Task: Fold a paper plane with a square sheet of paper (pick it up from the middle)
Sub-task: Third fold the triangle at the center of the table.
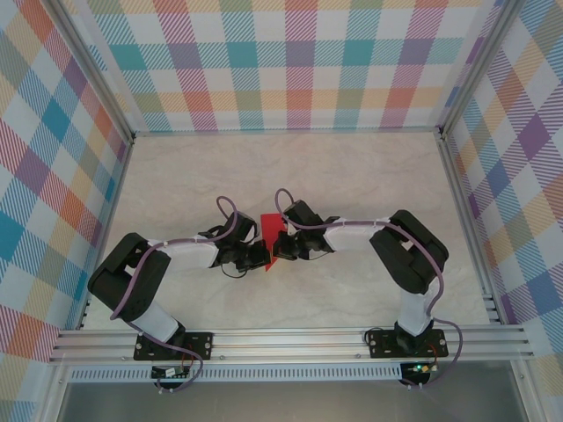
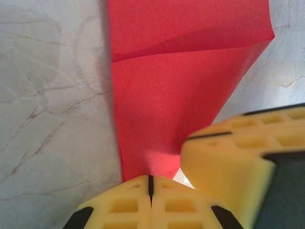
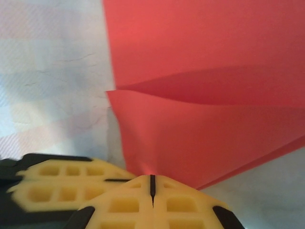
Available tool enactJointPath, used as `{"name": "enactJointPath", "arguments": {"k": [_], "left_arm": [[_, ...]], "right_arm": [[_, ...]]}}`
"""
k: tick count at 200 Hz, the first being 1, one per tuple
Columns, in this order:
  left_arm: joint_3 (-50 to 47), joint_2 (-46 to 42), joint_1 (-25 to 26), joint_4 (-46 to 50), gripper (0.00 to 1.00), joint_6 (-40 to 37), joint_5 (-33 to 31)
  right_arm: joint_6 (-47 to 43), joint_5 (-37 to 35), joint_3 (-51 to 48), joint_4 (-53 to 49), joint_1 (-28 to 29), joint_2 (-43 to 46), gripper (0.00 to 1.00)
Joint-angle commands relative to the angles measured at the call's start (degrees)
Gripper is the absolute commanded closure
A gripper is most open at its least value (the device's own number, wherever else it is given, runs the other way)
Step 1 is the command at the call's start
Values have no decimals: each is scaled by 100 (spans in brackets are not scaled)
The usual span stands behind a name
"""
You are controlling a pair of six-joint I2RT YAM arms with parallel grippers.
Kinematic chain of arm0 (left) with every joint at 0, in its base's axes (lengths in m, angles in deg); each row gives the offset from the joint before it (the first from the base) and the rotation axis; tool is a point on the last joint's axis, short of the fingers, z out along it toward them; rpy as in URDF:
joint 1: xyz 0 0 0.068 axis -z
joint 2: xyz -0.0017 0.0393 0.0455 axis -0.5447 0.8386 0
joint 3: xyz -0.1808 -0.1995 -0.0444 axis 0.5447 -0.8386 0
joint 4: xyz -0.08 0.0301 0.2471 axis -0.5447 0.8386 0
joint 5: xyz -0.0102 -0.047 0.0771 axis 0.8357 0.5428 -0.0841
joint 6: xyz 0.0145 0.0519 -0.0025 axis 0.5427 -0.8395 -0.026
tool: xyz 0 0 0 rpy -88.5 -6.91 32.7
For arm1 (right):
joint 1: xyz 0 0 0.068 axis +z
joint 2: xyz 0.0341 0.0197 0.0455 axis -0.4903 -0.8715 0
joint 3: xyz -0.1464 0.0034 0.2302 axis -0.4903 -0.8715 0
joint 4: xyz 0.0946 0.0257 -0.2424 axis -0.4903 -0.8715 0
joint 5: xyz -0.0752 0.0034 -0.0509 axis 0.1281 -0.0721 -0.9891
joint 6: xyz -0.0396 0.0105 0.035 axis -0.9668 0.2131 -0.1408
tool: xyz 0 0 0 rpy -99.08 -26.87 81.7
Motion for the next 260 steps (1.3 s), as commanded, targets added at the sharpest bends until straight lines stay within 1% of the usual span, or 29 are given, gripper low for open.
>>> {"name": "enactJointPath", "arguments": {"k": [1,28,88,160,184,213,233,247,260], "left_arm": [[-121,200,79,500,100,-108,-288],[-188,192,78,497,100,-113,-297],[-434,126,73,689,100,-196,-374],[-517,52,79,712,100,-228,-377],[-512,0,79,729,100,-225,-370],[-475,-70,75,729,100,-238,-362],[-368,-227,79,753,100,-219,-321],[-240,-443,79,756,95,-189,-237],[-119,-740,79,801,87,-170,-267]], "right_arm": [[30,-159,-61,-67,-34,-165,97],[-51,-226,-131,-57,-138,-233,97],[-454,-289,-90,-117,-626,-152,97],[-737,-296,23,-143,-1360,-278,97],[-804,-408,96,-255,-1611,-205,97],[-881,-561,283,-452,-1662,60,96],[-834,-498,229,-461,-1662,406,93],[-769,-403,45,-398,-1652,693,89],[-721,-301,-170,-344,-1654,956,81]]}}
